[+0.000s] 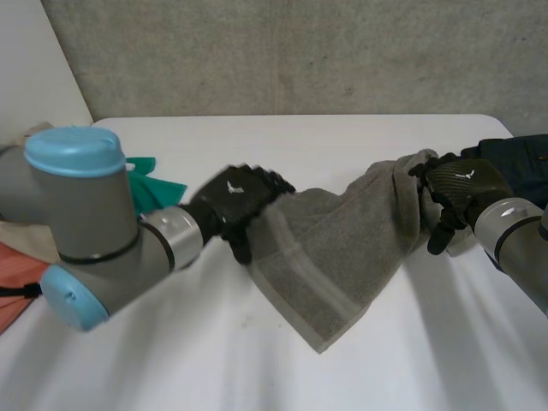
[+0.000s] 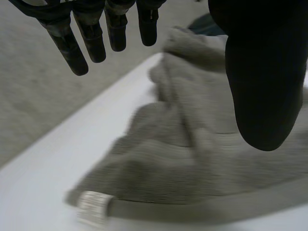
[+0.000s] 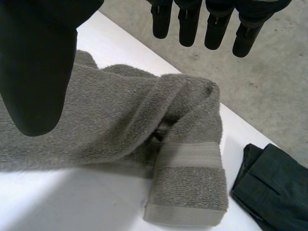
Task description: Fold the laundry.
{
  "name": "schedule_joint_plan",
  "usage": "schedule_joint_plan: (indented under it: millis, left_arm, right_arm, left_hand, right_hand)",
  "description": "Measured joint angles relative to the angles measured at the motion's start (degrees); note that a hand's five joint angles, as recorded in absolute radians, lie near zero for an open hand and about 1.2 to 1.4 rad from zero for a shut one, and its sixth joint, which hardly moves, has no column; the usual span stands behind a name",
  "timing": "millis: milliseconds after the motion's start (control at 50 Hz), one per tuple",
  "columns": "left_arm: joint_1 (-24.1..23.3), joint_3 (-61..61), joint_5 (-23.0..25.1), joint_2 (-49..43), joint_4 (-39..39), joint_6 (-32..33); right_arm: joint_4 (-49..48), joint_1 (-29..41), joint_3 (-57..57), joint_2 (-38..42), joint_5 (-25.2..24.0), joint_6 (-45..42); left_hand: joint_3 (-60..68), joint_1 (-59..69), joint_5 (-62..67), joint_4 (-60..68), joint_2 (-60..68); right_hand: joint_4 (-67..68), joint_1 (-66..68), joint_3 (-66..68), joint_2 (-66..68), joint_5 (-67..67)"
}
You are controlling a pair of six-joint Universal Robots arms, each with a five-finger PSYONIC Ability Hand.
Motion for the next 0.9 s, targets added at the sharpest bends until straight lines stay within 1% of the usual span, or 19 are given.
schedule_joint_plan:
  millis: [40, 80, 120, 140, 160, 200, 260, 280, 340, 420, 640, 780, 900]
  left_arm:
    - [-1.5, -0.9, -0.1, 0.3, -1.2, 0.1]
    - [-4.7, -3.1, -0.5, 0.7, -2.7, 0.5]
    - [-5.2, -3.4, -0.6, 0.8, -2.8, 0.6]
    - [-8.4, -5.4, -1.7, 0.8, -2.8, 1.3]
    - [-10.1, -6.4, -2.6, 0.7, -2.3, 1.7]
    - [-11.8, -7.3, -3.9, 0.3, -1.2, 2.2]
    - [-15.1, -8.5, -8.2, -1.1, 2.5, 3.4]
    - [-15.4, -8.6, -8.7, -1.3, 2.9, 3.5]
    - [-17.5, -9.0, -12.4, -2.9, 6.3, 4.2]
    - [-19.2, -9.1, -14.2, -4.2, 8.3, 4.3]
    - [-21.8, -7.0, -13.8, -8.2, 10.1, 4.3]
    - [-21.4, -4.9, -14.0, -11.1, 10.9, 4.9]
    - [-20.5, -4.3, -14.1, -12.7, 12.8, 5.2]
  right_arm:
    - [-0.4, -0.2, 0.0, 0.1, 0.1, 0.0]
    - [-1.0, -0.7, 0.2, 0.4, 0.2, -0.1]
    - [-1.1, -0.7, 0.2, 0.5, 0.2, -0.1]
    - [-1.5, -1.0, 0.4, 0.7, 0.2, -0.1]
    - [-1.7, -1.1, 0.5, 0.9, 0.2, -0.2]
    - [-1.9, -1.2, 0.6, 1.0, 0.1, -0.2]
    - [-2.5, -1.2, 1.1, 1.1, 0.1, -0.3]
    - [-2.6, -1.2, 1.2, 1.2, 0.1, -0.4]
    - [-3.4, -1.1, 1.8, 1.1, 0.1, -0.7]
    - [-4.3, -1.1, 2.5, 1.1, 0.0, -1.2]
    - [-5.5, -0.4, 3.8, 1.2, 0.0, -1.9]
    - [-6.3, 0.3, 4.5, 1.2, 0.2, -2.2]
    - [-6.6, 0.5, 4.8, 1.4, 0.2, -2.7]
  left_hand:
    - [0.0, 0.0, 0.0, 0.0, 0.0]
    - [0.0, 0.0, 0.0, 0.0, 0.0]
    - [0.0, 0.0, 0.0, 0.0, 0.0]
    - [0.0, 0.0, 0.0, 0.0, 0.0]
    - [0.0, 0.0, 0.0, 0.0, 0.0]
    - [0.1, 0.4, 0.1, 0.2, 0.2]
    - [0.5, 0.9, 0.2, 0.9, 1.2]
    - [0.5, 0.9, 0.2, 0.9, 1.2]
    - [2.4, 3.6, 1.9, 3.2, 2.8]
    - [2.5, 3.6, 2.2, 3.3, 2.8]
    - [5.6, 6.1, 5.1, 6.1, 5.8]
    - [9.5, 10.4, 9.0, 10.0, 9.7]
    - [10.4, 11.1, 10.0, 10.8, 10.6]
  right_hand:
    - [0.0, 0.0, 0.0, 0.0, 0.0]
    - [0.0, 0.0, 0.0, 0.0, 0.0]
    - [0.0, 0.0, 0.0, 0.0, 0.0]
    - [0.0, 0.0, 0.0, 0.0, 0.0]
    - [0.0, 0.0, 0.0, 0.0, 0.0]
    - [0.0, 0.0, 0.0, 0.0, 0.0]
    - [0.0, 0.0, 0.0, 0.0, 0.0]
    - [0.0, 0.0, 0.0, 0.0, 0.0]
    - [0.0, 0.0, 0.0, 0.0, 0.0]
    - [0.0, 0.0, 0.0, 0.0, 0.0]
    - [0.0, 0.0, 0.0, 0.0, 0.0]
    - [0.0, 0.0, 0.0, 0.0, 0.0]
    - [0.0, 0.0, 0.0, 0.0, 0.0]
